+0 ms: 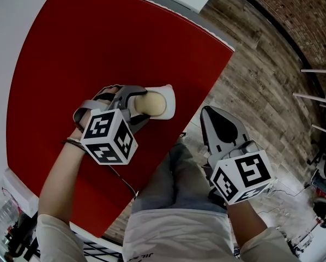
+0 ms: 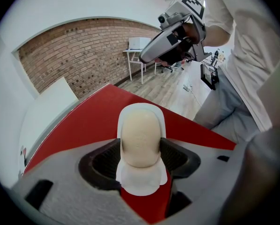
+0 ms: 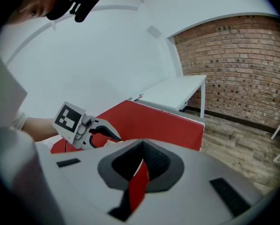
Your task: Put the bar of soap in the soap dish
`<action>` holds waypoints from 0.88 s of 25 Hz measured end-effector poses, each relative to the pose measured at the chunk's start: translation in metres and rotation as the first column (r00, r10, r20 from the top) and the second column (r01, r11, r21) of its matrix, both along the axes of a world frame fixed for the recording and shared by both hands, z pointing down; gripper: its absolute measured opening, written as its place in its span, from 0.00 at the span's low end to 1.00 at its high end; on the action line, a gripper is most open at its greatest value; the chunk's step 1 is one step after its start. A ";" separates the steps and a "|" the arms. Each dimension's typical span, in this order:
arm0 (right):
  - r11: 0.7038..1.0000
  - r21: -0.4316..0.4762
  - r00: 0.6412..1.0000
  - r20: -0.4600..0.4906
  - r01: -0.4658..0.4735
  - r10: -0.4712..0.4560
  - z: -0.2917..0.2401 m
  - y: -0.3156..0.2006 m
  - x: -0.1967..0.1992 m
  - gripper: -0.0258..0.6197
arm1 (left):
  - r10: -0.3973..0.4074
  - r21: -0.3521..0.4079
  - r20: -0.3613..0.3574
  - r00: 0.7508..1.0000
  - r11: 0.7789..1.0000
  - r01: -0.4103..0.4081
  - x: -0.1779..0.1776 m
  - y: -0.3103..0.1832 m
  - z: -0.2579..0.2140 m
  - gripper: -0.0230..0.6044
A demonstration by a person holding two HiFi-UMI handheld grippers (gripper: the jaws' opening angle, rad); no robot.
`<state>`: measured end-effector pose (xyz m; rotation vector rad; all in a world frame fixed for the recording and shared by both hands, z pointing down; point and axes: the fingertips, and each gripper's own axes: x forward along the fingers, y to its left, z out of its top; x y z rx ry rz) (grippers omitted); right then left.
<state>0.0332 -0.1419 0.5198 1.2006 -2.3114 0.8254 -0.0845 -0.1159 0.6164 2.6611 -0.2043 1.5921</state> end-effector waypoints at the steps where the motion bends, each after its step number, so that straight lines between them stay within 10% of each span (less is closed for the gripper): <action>1: 1.000 0.001 1.000 0.000 0.001 -0.001 0.000 0.000 0.000 0.05 | -0.001 -0.001 0.001 1.000 1.000 0.001 -0.001 0.000 0.000 0.47; 13: 1.000 0.005 1.000 -0.002 0.005 -0.005 0.000 -0.001 0.001 0.05 | -0.008 0.007 -0.004 1.000 1.000 0.008 0.000 -0.001 -0.003 0.47; 22: 0.999 0.031 1.000 0.001 0.016 -0.016 -0.021 -0.003 0.007 0.05 | -0.041 0.007 0.002 0.999 0.999 0.041 -0.002 0.003 -0.017 0.30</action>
